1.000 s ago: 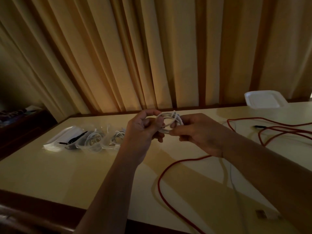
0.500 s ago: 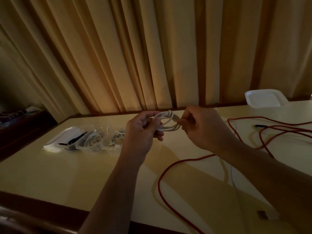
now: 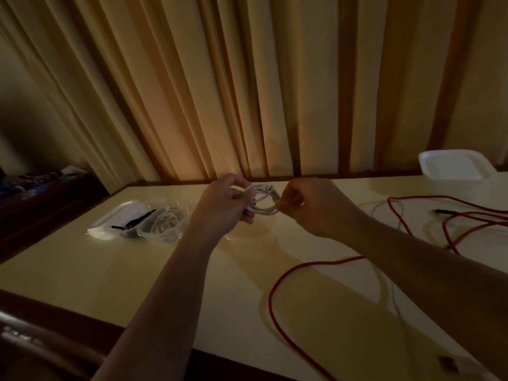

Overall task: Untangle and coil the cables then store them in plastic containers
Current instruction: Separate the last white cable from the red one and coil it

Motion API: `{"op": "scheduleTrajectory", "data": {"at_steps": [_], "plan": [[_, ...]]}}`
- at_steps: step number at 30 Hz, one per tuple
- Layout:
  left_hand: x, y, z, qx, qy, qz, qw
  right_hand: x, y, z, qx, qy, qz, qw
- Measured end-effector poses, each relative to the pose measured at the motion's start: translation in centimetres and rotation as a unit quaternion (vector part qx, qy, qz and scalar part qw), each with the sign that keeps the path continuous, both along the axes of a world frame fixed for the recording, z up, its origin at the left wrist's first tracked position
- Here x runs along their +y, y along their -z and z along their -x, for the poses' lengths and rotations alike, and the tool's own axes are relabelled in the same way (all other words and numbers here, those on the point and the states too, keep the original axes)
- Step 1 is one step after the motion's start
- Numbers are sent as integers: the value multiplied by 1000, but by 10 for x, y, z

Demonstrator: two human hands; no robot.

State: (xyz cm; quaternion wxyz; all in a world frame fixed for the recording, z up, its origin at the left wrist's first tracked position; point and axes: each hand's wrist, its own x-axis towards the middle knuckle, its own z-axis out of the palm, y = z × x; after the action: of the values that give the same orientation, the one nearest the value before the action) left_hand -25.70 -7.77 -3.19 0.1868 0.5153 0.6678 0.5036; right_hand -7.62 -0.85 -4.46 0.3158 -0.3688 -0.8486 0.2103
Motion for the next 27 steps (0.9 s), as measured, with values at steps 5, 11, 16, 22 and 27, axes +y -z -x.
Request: {"op": "scheduleTrajectory", "data": {"at_steps": [5,11,16,22,27], "plan": [[26,-3,15,206,-17,56,977,14,13,16,-96,-14,-36,995],[51,12,29,370,13,72,926,25,29,15,-95,-15,-50,994],[68,30,21,456,49,77,885,27,36,15,-47,-39,-25,998],[81,27,28,491,101,91,861,30,40,14,-40,-36,-28,998],[76,18,27,391,90,65,914,30,39,14,-28,-31,-22,999]]}}
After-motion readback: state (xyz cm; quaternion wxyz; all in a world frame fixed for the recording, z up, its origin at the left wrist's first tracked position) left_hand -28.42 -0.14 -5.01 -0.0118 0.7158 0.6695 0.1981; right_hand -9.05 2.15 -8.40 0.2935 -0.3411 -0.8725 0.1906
